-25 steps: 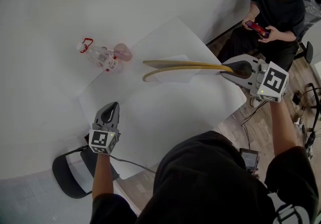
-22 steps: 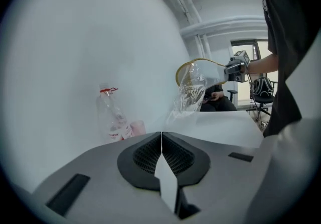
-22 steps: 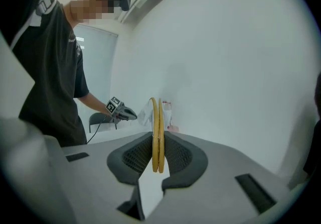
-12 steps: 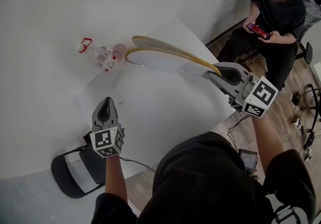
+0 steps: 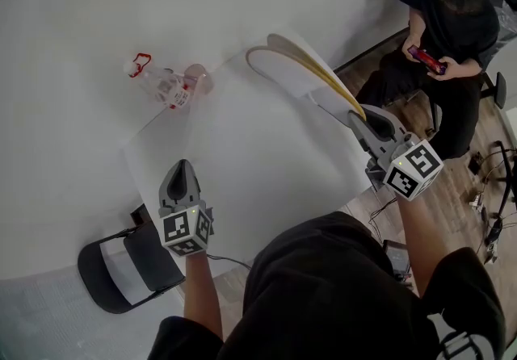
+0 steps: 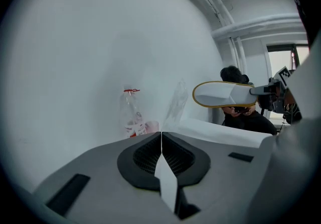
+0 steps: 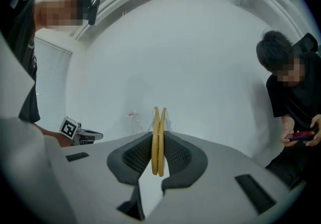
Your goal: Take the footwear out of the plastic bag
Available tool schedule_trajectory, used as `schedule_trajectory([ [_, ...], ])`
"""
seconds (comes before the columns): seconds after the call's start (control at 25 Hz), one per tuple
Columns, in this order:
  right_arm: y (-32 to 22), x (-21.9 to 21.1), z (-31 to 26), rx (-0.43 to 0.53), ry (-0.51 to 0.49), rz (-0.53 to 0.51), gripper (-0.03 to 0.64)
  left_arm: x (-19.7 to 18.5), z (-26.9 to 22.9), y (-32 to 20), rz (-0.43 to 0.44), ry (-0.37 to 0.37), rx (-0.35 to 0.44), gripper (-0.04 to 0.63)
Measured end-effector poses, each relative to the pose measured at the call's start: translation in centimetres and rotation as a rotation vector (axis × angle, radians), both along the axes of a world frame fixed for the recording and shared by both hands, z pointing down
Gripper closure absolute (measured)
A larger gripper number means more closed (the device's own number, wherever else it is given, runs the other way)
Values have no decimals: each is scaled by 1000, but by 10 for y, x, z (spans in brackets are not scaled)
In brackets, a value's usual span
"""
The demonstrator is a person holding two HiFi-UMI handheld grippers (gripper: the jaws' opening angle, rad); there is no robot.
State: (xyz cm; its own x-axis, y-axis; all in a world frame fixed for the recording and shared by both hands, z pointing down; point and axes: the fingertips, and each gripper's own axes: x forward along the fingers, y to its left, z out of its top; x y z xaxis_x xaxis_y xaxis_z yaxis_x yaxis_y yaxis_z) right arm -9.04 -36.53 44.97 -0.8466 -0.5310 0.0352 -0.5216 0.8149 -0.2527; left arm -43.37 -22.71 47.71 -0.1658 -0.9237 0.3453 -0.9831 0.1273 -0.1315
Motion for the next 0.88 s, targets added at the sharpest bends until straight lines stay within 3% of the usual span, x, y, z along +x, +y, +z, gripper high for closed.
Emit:
schedule_trajectory([
  [0.88,4,-4,0,24,35,-46,551,8,-3,0,27,12,0,568],
])
